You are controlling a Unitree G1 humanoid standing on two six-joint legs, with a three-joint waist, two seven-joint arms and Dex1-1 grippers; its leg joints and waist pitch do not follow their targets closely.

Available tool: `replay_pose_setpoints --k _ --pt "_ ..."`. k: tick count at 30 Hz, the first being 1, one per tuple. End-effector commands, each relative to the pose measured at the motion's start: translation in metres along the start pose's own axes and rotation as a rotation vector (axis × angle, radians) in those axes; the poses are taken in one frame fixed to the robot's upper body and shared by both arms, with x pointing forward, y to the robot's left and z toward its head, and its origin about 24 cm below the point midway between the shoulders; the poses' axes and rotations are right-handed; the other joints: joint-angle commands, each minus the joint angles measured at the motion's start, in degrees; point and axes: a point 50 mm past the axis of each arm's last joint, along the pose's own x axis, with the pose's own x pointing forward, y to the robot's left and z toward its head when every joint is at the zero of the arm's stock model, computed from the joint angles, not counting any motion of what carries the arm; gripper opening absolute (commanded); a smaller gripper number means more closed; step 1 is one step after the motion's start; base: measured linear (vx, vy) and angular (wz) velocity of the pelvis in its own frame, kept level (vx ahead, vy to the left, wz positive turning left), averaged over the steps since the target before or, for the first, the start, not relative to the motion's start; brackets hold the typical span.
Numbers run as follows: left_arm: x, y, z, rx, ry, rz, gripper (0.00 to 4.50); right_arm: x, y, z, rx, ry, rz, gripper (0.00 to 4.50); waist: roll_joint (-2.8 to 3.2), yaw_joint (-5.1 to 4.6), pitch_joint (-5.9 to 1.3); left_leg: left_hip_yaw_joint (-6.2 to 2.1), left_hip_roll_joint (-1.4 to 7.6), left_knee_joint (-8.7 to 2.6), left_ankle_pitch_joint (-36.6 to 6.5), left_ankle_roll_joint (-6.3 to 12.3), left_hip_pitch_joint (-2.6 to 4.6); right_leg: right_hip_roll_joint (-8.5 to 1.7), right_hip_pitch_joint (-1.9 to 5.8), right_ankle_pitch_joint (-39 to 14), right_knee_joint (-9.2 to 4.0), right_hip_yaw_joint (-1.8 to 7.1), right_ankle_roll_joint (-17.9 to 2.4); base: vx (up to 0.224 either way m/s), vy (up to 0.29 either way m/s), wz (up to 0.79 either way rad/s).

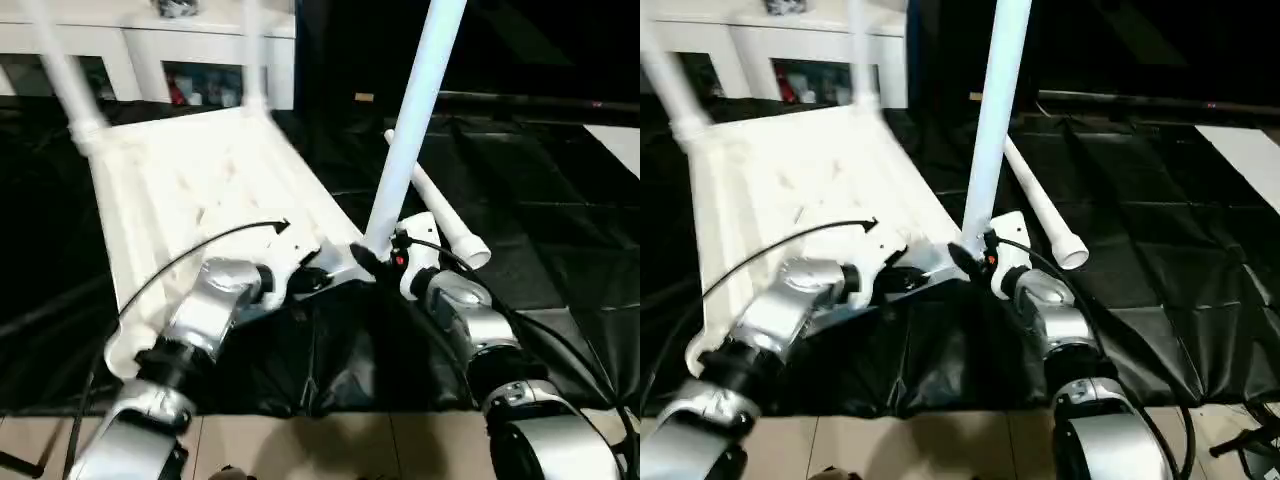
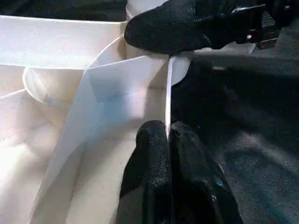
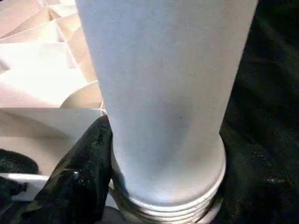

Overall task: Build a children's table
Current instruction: Rotate leg to tighten

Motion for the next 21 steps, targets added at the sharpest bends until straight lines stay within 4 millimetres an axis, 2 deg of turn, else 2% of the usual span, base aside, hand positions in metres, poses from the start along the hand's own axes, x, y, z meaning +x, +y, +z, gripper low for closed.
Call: replay_pose_setpoints --k 1,4,5,6,9,11,16,18,21 --pt "0.014 -0.02 0.033 0.051 -0.15 -0.087 0.0 0.014 0.035 -0.013 -0.001 0.068 0.164 3.44 -0.06 0.32 -3.71 -1.1 2.25 -3.7 -16.5 1.09 0.61 -3.13 2.08 -16.1 -4.27 2.36 -10.5 0.0 0.0 0.0" --pt "0.013 -0.02 0.032 0.07 -0.141 -0.122 0.0 0.009 0.027 -0.01 -0.057 0.074 0.196 3.8 -0.07 0.4 -3.74 -0.97 2.19 -3.57 -14.4 2.12 0.44 -3.08 2.4 -12.9 -3.92 2.34 -11.4 0.0 0.0 0.0" --pt "0.012 -0.02 0.032 0.074 -0.141 -0.13 0.0 0.008 0.026 -0.01 -0.071 0.075 0.203 3.8 -0.08 0.41 -3.72 -0.97 2.21 -3.57 -14.3 2.2 0.44 -3.1 2.43 -12.9 -3.92 2.32 -11.5 0.0 0.0 0.0" --pt "0.011 -0.02 0.031 0.086 -0.141 -0.155 0.0 0.005 0.024 -0.008 -0.079 0.072 0.225 3.8 0.26 0.35 -3.7 -0.93 2.17 -3.57 -14.5 2.17 0.51 -3.07 2.44 -13.0 -4.01 2.33 -11.6 0.0 0.0 0.0" --pt "0.005 -0.022 0.029 0.119 -0.136 -0.248 0.0 -0.003 0.017 -0.005 -0.121 0.067 0.318 3.8 0.14 0.46 -3.65 -1.0 2.19 -3.54 -16.2 2.31 0.6 -3.14 2.52 -15.6 -4.33 2.26 -11.3 0.0 0.0 0.0" --pt "0.003 -0.023 0.028 0.132 -0.133 -0.294 0.0 -0.007 0.015 -0.004 -0.156 0.07 0.367 3.8 0.45 0.6 -3.6 -1.04 2.42 -3.68 -16.6 2.02 0.8 -3.13 2.29 -15.6 -4.27 2.36 -11.6 0.0 0.0 0.0" --pt "-0.005 -0.021 0.02 0.174 -0.083 -0.4 0.0 -0.029 0.011 -0.005 -0.229 0.115 0.617 3.8 0.52 1.76 -3.58 -0.74 2.6 -3.57 -16.2 2.54 1.07 -2.85 2.33 -12.7 -3.94 2.43 -12.4 0.0 0.0 0.0" --pt "-0.007 -0.019 0.018 0.182 -0.071 -0.417 0.0 -0.034 0.011 -0.005 -0.238 0.131 0.66 3.8 0.53 2.2 -3.6 -0.71 2.66 -3.52 -15.5 2.88 0.9 -2.82 2.52 -12.1 -3.75 2.31 -12.6 0.0 0.0 0.0" --pt "-0.011 -0.014 0.014 0.199 -0.034 -0.453 0.0 -0.046 0.008 -0.007 -0.257 0.186 0.778 3.8 0.71 2.83 -3.57 -0.73 2.69 -3.5 -16.0 2.64 0.99 -3.02 2.49 -12.9 -3.83 2.32 -12.8 0.0 0.0 0.0"
